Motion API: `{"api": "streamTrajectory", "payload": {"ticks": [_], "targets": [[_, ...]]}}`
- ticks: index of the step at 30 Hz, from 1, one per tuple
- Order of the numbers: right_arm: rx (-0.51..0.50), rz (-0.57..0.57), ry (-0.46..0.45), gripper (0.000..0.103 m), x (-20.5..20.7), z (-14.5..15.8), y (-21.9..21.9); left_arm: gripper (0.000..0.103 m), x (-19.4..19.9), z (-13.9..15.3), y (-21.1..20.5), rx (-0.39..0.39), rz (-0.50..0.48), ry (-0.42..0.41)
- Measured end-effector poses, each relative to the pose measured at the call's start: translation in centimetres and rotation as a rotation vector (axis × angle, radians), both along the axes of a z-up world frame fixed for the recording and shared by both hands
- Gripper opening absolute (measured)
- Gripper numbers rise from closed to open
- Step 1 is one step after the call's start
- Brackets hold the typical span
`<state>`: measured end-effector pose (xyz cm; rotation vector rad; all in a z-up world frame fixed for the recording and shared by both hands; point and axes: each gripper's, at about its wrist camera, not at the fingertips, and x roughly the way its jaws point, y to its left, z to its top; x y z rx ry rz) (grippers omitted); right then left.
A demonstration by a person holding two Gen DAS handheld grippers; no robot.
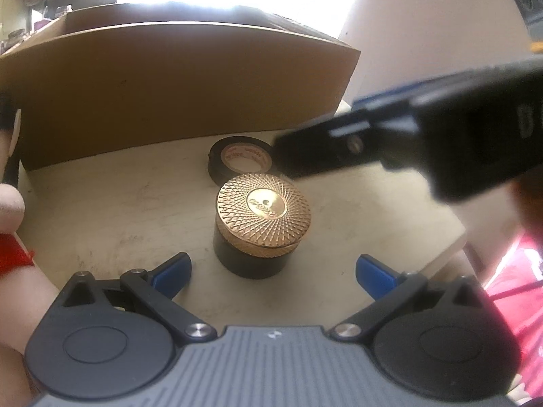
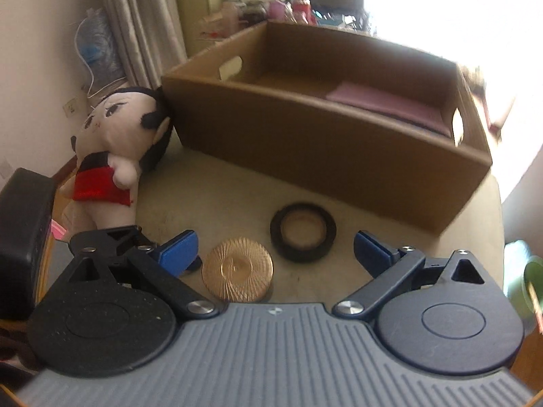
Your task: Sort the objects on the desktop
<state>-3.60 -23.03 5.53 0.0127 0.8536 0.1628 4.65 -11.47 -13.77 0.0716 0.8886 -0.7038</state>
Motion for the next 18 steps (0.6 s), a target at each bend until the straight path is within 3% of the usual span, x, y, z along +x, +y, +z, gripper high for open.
{"api": "streamTrajectory", "payload": {"ticks": [4, 10, 15, 18], "targets": [[0.061, -0.017, 0.052, 0.090, -0.5, -0.9, -0.8, 0.103, -0.2, 0.1, -0.2, 0.030, -0.018, -0.017], [0.127, -0.022, 0.111, 0.078, -0.2, -1.7, -1.2, 0.092, -0.4, 0.6, -0.4, 0.061, -0.020, -0.033], [0.173, -0.026, 0.167, 0.074, 0.5, -2.4, -1.0, 0.091, 0.0, 1.0, -0.3, 0.061, -0.012, -0.037], [0.179, -0.015, 0.189, 0.074, 0.8, -2.6, -0.8, 0.082, 0.3, 1.1, -0.5, 0.069, -0.015, -0.043]]}}
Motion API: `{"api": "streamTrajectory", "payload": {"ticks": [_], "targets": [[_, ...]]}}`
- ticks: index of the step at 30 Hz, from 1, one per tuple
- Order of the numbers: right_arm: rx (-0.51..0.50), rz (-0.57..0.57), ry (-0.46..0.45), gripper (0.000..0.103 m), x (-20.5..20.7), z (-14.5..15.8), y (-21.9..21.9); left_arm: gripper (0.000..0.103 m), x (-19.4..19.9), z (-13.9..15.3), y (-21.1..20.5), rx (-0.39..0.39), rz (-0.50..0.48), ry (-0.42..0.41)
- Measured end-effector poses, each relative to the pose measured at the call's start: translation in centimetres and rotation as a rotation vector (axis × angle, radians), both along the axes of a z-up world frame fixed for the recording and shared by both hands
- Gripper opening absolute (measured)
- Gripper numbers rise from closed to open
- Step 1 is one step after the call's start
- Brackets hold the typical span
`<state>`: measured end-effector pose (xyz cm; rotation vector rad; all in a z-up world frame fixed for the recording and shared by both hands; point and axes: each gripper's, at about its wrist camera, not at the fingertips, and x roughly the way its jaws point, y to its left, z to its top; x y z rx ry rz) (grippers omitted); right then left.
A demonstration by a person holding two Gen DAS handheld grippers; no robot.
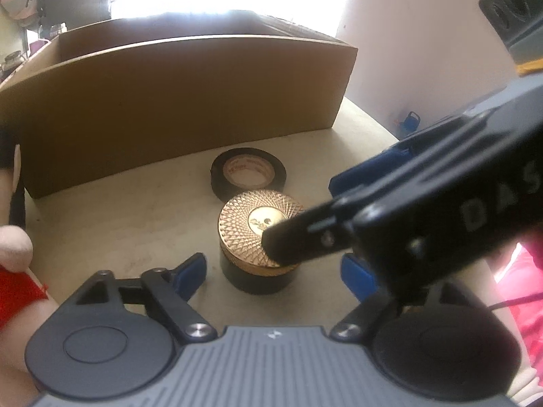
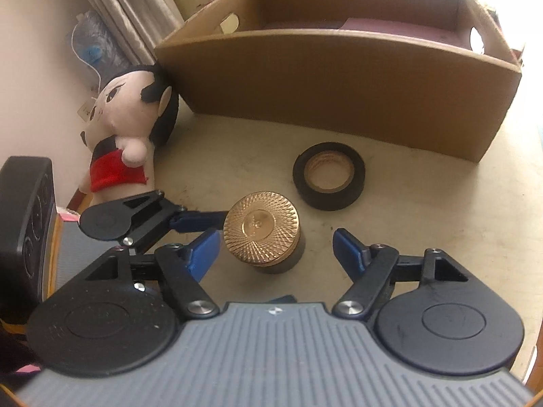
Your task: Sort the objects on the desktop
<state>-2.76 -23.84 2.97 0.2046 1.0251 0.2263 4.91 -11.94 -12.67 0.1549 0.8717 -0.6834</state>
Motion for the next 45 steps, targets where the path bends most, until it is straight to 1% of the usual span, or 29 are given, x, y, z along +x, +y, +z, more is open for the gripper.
{"api": "streamTrajectory", "payload": {"ticks": [2, 3, 5, 8, 10, 11, 13, 18, 34, 45], "targets": [[0.006, 0.007, 0.016, 0.074, 0.2, -0.1, 0.1, 0.076, 0.3, -0.5, -0.6, 0.005, -0.007, 0.004], [0.008, 0.011, 0.023, 0.073, 0.4, -0.2, 0.2, 0.075, 0.6, -0.5, -0.9, 0.006, -0.009, 0.006], [0.004, 0.019, 0.036, 0.073, 0.6, -0.3, 0.4, 0.070, 0.9, -0.5, -1.2, 0.006, -0.010, 0.007], [-0.004, 0.038, 0.051, 0.073, 0.9, -0.5, 0.7, 0.065, 0.7, -0.5, -1.1, 0.016, -0.007, 0.001], [-0.010, 0.049, 0.057, 0.072, 1.1, -0.6, 0.9, 0.063, 0.3, 0.2, -0.4, 0.016, -0.003, 0.000], [-0.013, 0.055, 0.061, 0.072, 1.1, -0.7, 1.1, 0.062, 0.9, -0.4, -1.1, 0.018, -0.003, 0.003], [-0.013, 0.061, 0.067, 0.070, 1.4, -0.8, 1.2, 0.061, 0.9, -0.4, -1.3, 0.020, -0.002, 0.003], [-0.018, 0.069, 0.084, 0.067, 2.0, -1.0, 1.4, 0.060, 0.2, -0.1, -1.0, 0.023, -0.004, 0.000], [-0.015, 0.074, 0.148, 0.062, 3.7, -2.4, 1.8, 0.060, 0.4, -0.4, -1.4, 0.027, -0.020, -0.009], [-0.025, 0.082, 0.152, 0.062, 4.0, -2.7, 2.0, 0.062, 0.5, -0.6, -1.5, 0.031, -0.025, -0.021]]}}
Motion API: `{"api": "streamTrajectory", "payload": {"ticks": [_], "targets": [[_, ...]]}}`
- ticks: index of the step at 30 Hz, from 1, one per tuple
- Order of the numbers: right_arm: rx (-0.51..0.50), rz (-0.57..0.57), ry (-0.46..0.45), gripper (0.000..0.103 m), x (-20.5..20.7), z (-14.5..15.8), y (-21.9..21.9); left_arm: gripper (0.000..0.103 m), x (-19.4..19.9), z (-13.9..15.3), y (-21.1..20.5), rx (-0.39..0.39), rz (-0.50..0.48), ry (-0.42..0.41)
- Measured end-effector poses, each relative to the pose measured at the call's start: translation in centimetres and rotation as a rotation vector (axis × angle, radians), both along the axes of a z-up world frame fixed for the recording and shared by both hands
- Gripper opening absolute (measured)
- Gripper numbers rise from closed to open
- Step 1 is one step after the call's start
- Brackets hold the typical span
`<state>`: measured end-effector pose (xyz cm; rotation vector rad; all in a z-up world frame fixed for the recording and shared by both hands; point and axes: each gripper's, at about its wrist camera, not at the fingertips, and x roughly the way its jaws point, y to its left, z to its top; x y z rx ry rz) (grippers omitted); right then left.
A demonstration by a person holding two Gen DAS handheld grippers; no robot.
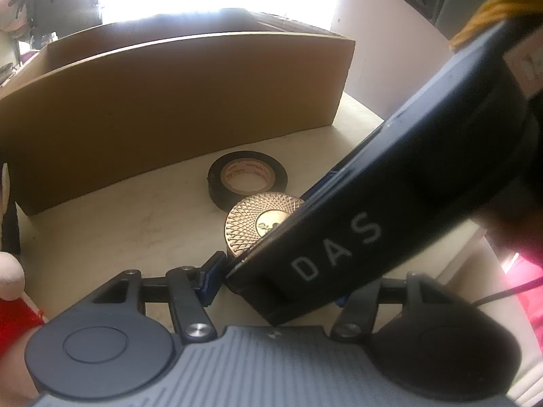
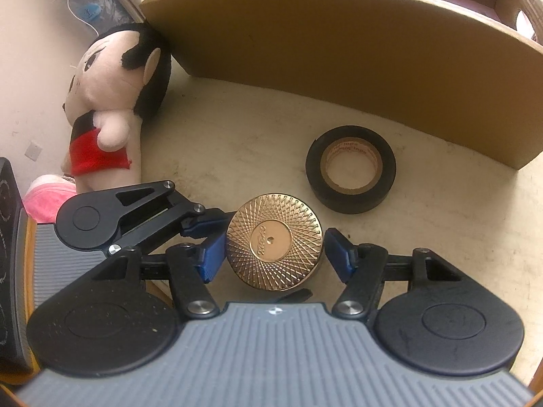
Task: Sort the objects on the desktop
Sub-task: 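Lift the gold jar off the table with the right gripper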
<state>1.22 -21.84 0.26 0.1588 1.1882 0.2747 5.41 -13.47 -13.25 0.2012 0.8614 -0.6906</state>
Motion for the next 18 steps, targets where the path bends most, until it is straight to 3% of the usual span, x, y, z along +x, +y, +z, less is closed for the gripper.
{"api": "streamTrajectory", "payload": {"ticks": [18], "targets": [[-0.039, 0.020, -0.003, 0.063, 0.05, 0.42, 0.52, 0.058, 0.87, -0.01, 0.05, 0.003, -0.014, -0.023]]}}
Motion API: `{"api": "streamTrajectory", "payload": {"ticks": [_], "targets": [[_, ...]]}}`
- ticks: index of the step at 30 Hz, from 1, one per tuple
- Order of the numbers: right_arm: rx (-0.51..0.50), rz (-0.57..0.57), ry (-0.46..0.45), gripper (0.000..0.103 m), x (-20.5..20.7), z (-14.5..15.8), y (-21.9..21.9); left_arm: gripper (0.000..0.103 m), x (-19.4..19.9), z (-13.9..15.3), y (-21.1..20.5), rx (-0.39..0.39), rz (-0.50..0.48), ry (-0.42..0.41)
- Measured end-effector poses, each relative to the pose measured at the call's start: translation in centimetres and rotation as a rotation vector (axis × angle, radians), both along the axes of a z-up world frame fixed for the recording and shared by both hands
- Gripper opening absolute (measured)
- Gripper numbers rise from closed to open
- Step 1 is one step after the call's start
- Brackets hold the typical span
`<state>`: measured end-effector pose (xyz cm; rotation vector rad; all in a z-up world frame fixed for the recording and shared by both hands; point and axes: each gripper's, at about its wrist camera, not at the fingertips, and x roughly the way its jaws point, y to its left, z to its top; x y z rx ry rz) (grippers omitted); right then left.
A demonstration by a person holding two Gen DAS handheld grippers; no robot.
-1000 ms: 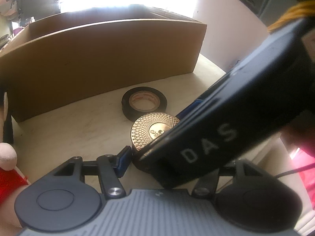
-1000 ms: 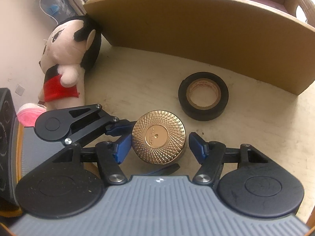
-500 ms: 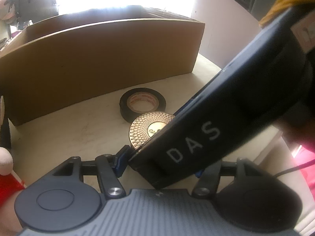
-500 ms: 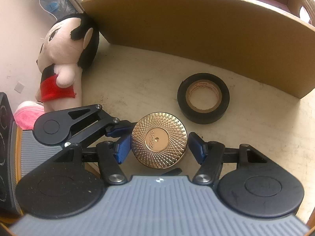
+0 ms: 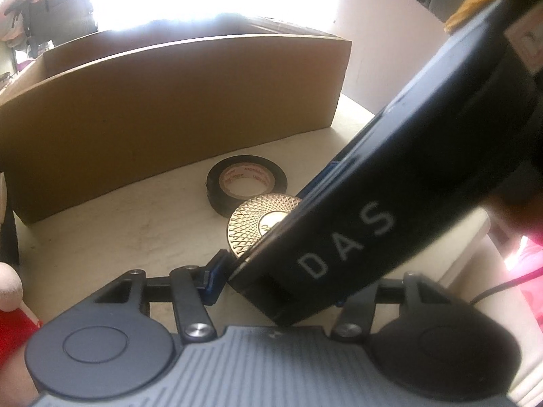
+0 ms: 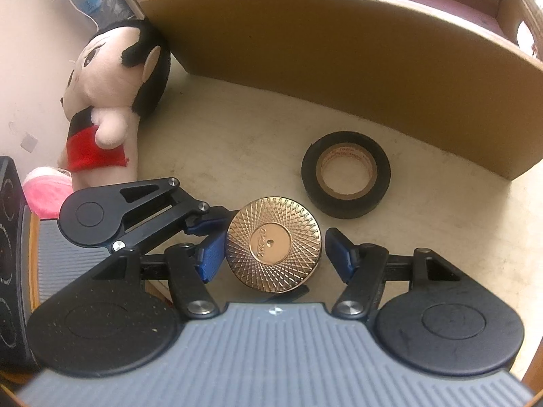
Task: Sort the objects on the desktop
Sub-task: 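Lift the gold jar off the table with the right gripper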
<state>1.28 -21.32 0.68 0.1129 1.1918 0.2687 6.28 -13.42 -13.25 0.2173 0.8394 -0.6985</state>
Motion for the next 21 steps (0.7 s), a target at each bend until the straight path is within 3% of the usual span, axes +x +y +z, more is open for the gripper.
{"api": "streamTrajectory", "payload": {"ticks": [21], "targets": [[0.002, -0.001, -0.009, 0.061, -0.5, 0.1, 0.4, 0.058, 1.1, -0.2, 0.4, -0.002, -0.005, -0.022]]}}
